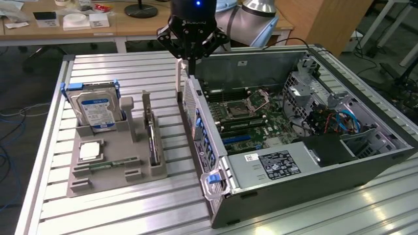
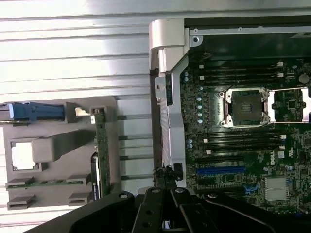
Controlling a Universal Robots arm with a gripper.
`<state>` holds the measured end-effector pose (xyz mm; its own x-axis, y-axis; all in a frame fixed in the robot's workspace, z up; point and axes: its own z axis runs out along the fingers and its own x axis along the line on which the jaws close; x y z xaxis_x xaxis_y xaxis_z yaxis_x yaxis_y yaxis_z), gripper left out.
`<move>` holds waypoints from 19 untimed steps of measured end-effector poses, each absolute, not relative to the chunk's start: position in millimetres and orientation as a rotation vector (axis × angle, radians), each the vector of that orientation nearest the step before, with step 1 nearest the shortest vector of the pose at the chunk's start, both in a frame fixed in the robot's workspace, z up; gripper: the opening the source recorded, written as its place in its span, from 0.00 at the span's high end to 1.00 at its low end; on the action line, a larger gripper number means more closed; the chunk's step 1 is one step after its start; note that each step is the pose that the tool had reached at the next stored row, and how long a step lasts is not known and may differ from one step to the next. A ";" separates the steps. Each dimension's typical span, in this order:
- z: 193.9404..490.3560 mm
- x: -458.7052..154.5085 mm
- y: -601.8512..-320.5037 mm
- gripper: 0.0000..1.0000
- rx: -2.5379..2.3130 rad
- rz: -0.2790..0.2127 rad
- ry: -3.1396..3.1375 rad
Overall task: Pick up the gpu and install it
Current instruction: 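Reach for the gpu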
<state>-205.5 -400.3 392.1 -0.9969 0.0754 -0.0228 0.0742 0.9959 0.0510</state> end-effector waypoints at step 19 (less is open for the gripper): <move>392.0 -217.5 -401.5 0.89 0.117 0.078 3.114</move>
